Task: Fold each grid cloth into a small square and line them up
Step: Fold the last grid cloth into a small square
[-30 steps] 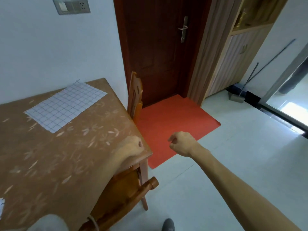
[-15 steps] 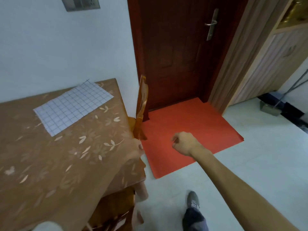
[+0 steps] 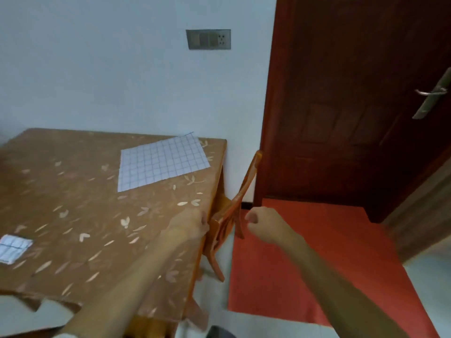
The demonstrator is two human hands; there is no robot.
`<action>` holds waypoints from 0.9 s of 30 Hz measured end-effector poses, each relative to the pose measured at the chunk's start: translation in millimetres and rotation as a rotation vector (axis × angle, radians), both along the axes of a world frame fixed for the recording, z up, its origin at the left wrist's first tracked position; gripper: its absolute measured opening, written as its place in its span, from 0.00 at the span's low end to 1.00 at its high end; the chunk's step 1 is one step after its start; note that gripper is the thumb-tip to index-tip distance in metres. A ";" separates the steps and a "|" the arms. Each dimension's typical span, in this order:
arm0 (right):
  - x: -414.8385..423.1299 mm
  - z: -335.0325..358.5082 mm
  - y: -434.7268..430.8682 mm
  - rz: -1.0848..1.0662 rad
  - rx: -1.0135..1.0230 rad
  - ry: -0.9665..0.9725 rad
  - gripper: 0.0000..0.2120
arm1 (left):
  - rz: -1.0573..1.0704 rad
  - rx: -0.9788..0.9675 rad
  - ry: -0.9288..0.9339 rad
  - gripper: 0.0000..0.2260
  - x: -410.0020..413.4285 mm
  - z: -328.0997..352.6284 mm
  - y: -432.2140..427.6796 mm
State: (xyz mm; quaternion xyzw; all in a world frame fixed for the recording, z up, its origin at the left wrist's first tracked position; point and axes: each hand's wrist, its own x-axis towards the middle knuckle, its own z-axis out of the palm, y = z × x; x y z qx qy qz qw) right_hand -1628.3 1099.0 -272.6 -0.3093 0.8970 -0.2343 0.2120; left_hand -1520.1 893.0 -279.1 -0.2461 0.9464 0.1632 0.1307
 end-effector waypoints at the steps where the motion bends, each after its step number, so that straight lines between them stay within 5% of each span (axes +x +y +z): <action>1: -9.7 2.5 -3.2 0.016 -0.018 -0.008 0.15 | 0.019 -0.005 -0.011 0.09 -6.8 -1.0 -2.4; 10: -106.3 -13.2 -47.8 0.097 -0.113 -0.107 0.14 | 0.172 0.032 -0.092 0.07 -80.6 -13.9 -28.4; 27: -314.1 -41.3 -235.6 0.276 0.039 -0.144 0.13 | 0.376 0.174 -0.036 0.10 -277.8 -47.0 -169.7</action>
